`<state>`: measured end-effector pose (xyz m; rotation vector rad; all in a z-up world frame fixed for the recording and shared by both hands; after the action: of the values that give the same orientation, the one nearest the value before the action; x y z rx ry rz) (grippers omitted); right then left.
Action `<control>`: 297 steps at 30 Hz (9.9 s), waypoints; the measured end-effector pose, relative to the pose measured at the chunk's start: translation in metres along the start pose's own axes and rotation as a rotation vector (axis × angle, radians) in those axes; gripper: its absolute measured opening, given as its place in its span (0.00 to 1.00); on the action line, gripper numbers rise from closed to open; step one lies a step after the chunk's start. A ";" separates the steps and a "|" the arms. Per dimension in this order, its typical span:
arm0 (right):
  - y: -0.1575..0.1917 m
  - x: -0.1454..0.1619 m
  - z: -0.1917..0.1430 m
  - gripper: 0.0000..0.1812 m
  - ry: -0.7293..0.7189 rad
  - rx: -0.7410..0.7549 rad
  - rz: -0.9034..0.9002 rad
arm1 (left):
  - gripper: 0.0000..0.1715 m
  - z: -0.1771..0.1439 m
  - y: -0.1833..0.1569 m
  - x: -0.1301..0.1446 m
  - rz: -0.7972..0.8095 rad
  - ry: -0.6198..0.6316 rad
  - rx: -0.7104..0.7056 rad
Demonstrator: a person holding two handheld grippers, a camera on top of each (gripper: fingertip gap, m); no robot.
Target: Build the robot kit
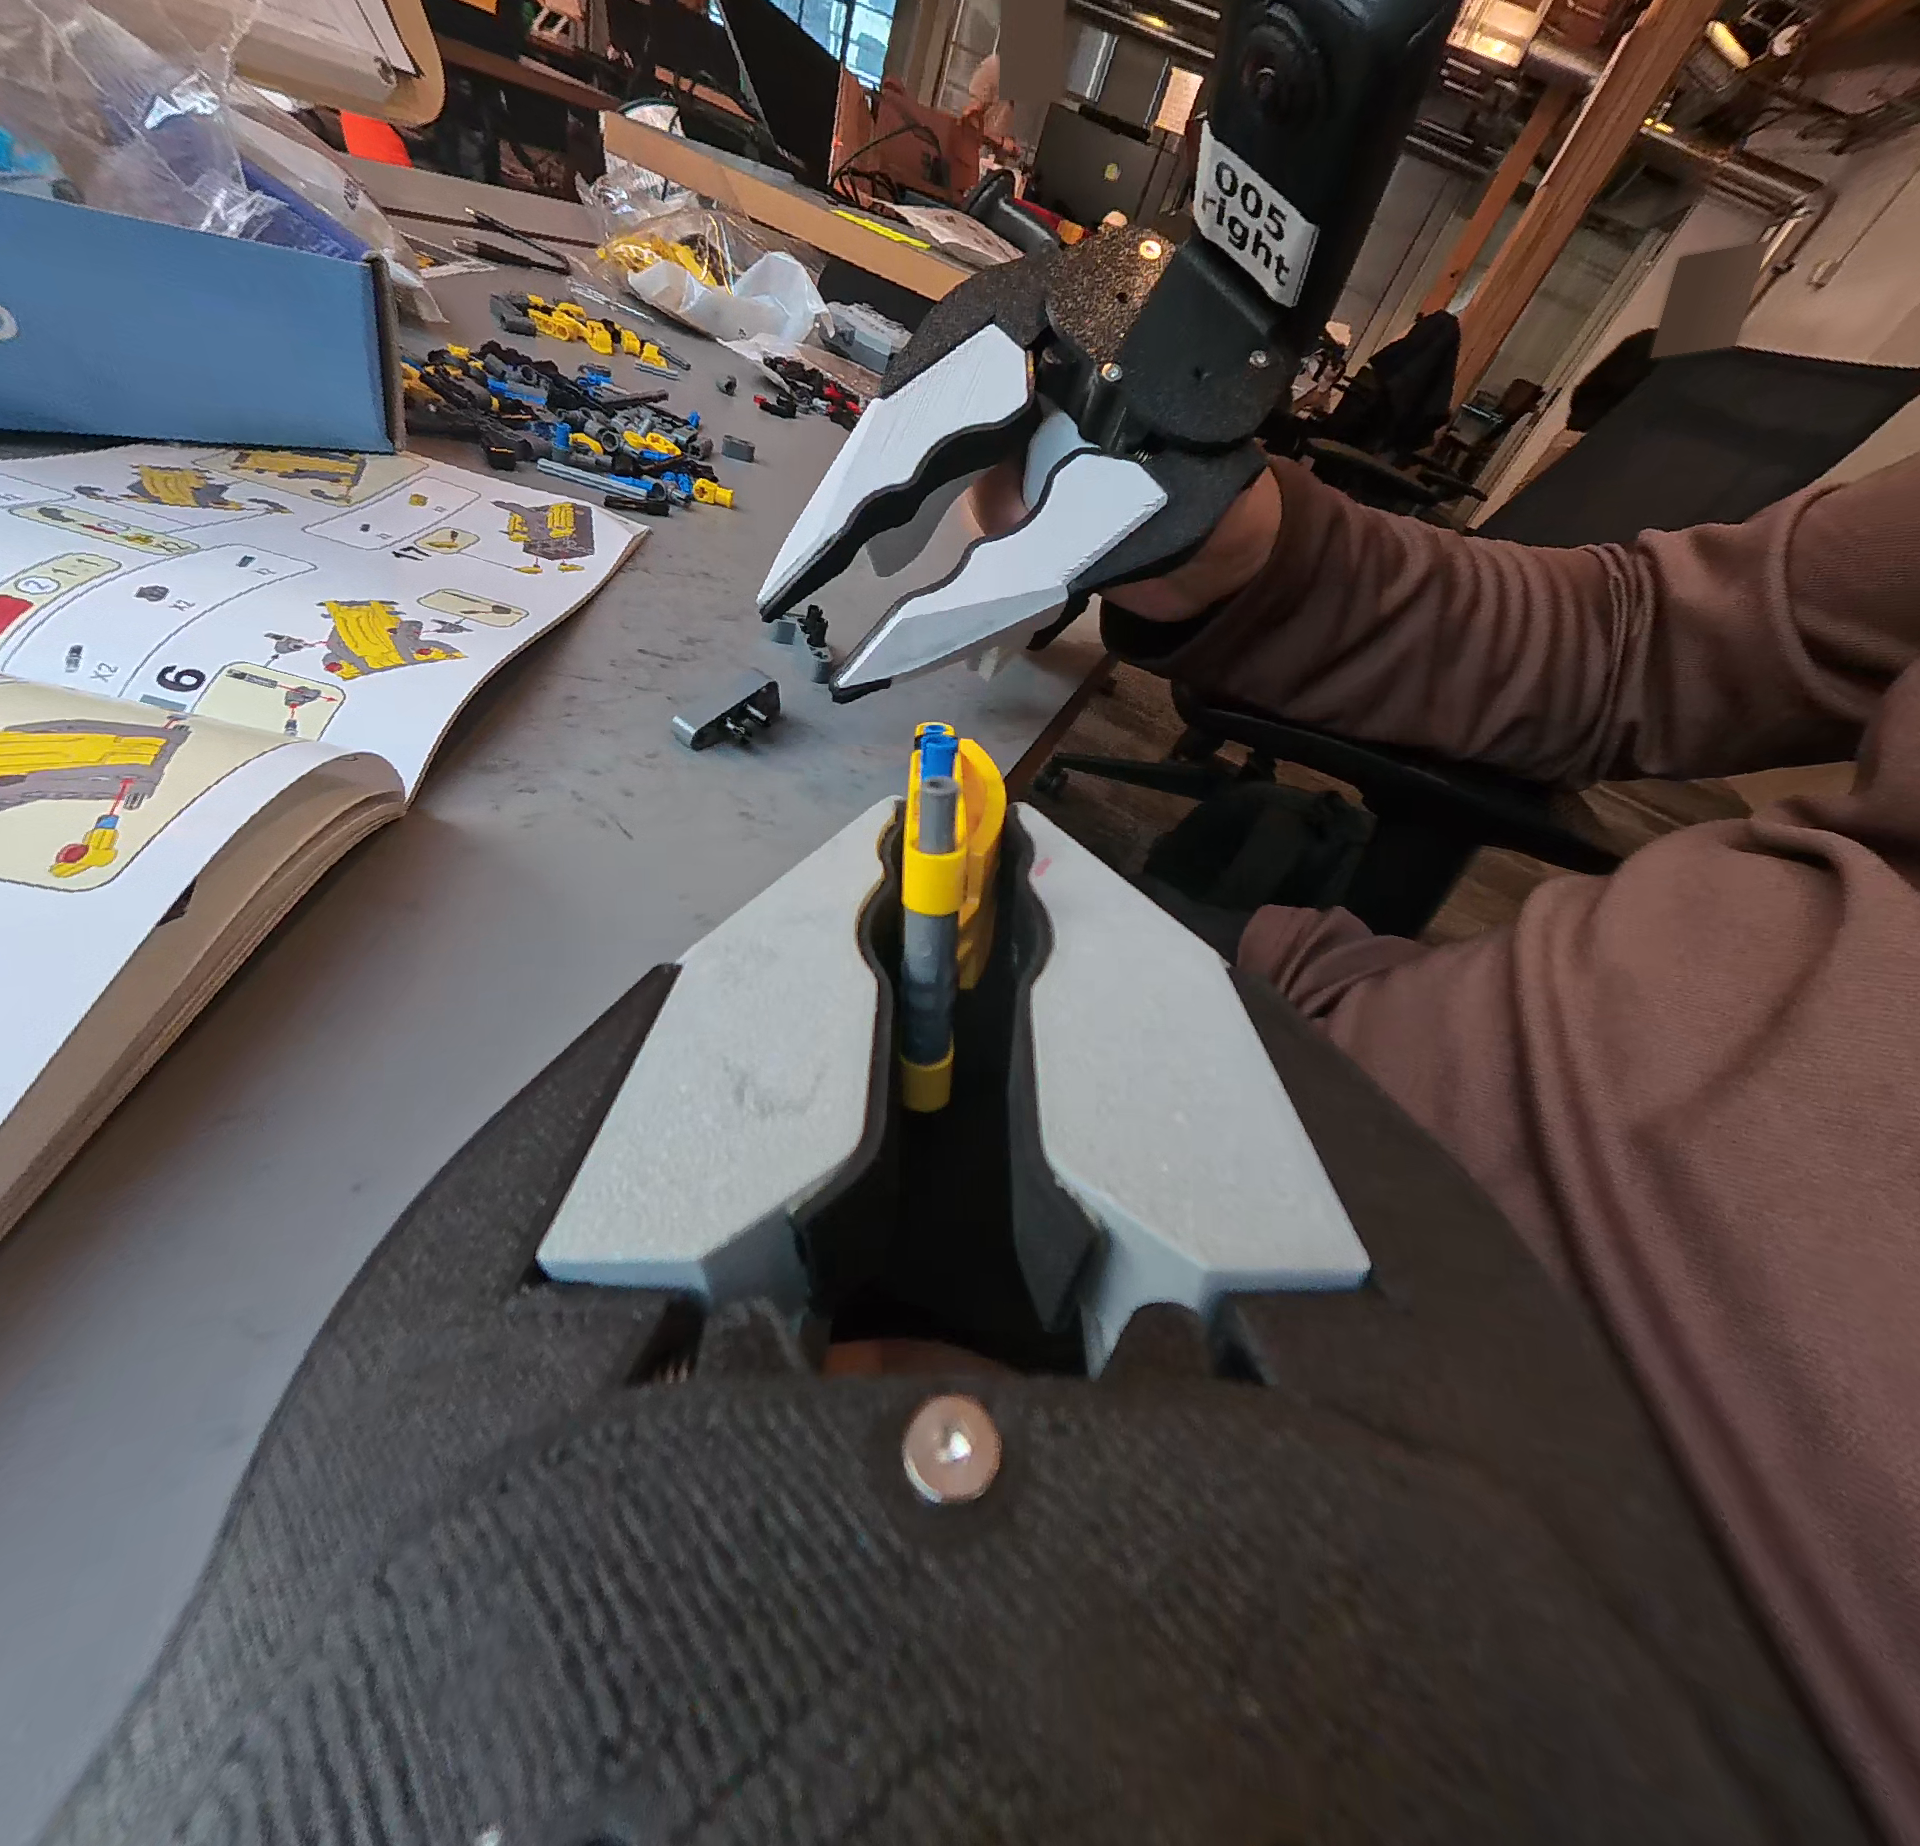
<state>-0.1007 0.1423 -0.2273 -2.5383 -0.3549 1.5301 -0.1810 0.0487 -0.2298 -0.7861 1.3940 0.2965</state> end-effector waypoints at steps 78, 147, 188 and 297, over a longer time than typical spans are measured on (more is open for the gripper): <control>0.050 -0.017 -0.012 0.05 -0.060 -0.411 0.093 | 0.17 0.002 -0.014 -0.005 0.055 -0.022 0.041; 0.026 -0.023 -0.001 0.04 -0.159 0.084 -0.484 | 0.07 -0.005 0.018 0.001 0.165 0.237 -0.015; 0.088 -0.065 -0.017 0.04 -0.199 0.107 -0.935 | 0.07 -0.035 -0.017 -0.018 -0.004 0.046 0.408; -0.016 -0.025 0.010 0.04 -0.264 0.190 -0.262 | 0.07 -0.017 -0.020 -0.023 0.028 -0.116 0.253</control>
<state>-0.1225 0.1513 -0.2069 -2.0595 -0.5244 1.7040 -0.1863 0.0291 -0.2011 -0.5330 1.3033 0.1792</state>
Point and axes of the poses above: each gripper's, where its closed fingertips meet, z out along the fingers, x out of its underside, y = z × x across the jaws, the point moved 4 cm from there along -z, back along the fingers, and after that the axes turned 6 degrees about -y, right-handed, at the moved point
